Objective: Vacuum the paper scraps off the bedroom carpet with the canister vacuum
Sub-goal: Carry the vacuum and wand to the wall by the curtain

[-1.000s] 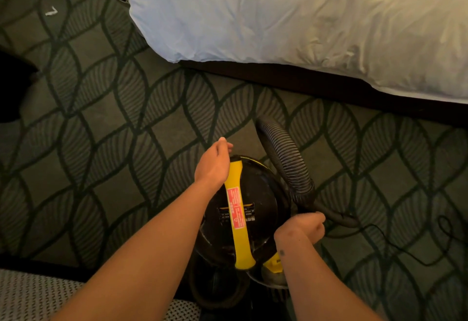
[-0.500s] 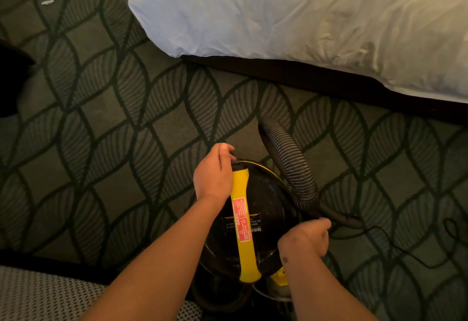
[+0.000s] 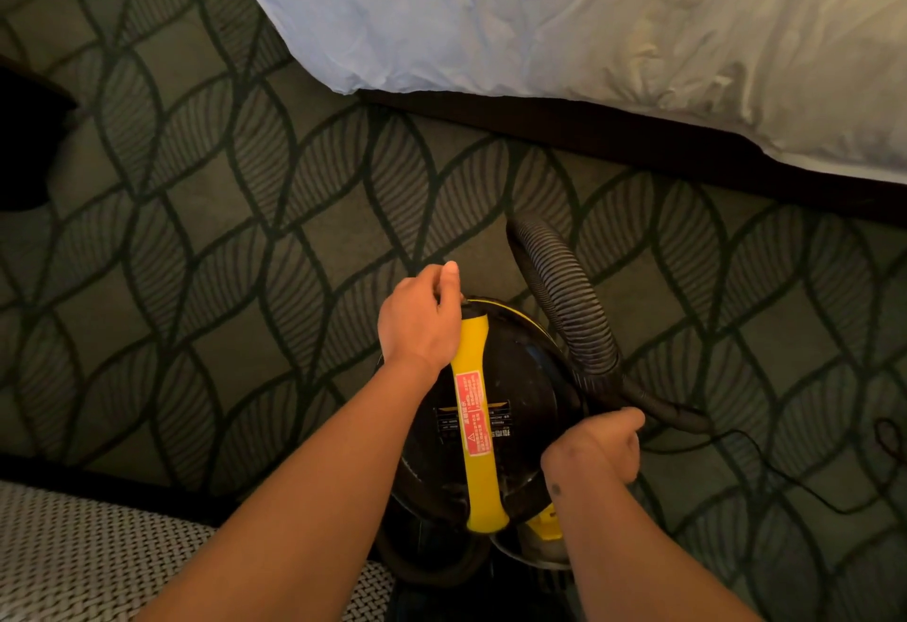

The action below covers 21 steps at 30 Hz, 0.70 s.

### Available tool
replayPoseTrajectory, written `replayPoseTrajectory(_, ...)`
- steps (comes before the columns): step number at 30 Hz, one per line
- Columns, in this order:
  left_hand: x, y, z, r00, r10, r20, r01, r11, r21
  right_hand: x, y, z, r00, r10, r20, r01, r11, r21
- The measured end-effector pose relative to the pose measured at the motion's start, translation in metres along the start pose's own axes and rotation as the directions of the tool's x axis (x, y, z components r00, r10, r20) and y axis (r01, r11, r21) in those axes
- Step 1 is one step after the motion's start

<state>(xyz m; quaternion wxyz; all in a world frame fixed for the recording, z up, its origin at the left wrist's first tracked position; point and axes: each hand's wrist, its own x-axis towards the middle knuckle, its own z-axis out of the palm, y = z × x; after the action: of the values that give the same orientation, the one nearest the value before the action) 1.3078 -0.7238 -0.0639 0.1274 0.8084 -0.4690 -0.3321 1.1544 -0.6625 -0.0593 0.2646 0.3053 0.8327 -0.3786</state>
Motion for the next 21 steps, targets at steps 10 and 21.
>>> replayPoseTrajectory(10, -0.0029, -0.0027, 0.0045, 0.988, 0.092, -0.124, -0.081, 0.993, 0.086, 0.0051, 0.0013, -0.0013, 0.999, 0.031, 0.028, -0.03, 0.999, -0.024)
replayPoseTrajectory(21, 0.002, -0.0056, 0.0035, 0.983, 0.176, -0.056, -0.154, 0.948, 0.28, 0.007, 0.0026, -0.0023, 1.0, -0.005, 0.019, 0.007, 0.997, -0.079)
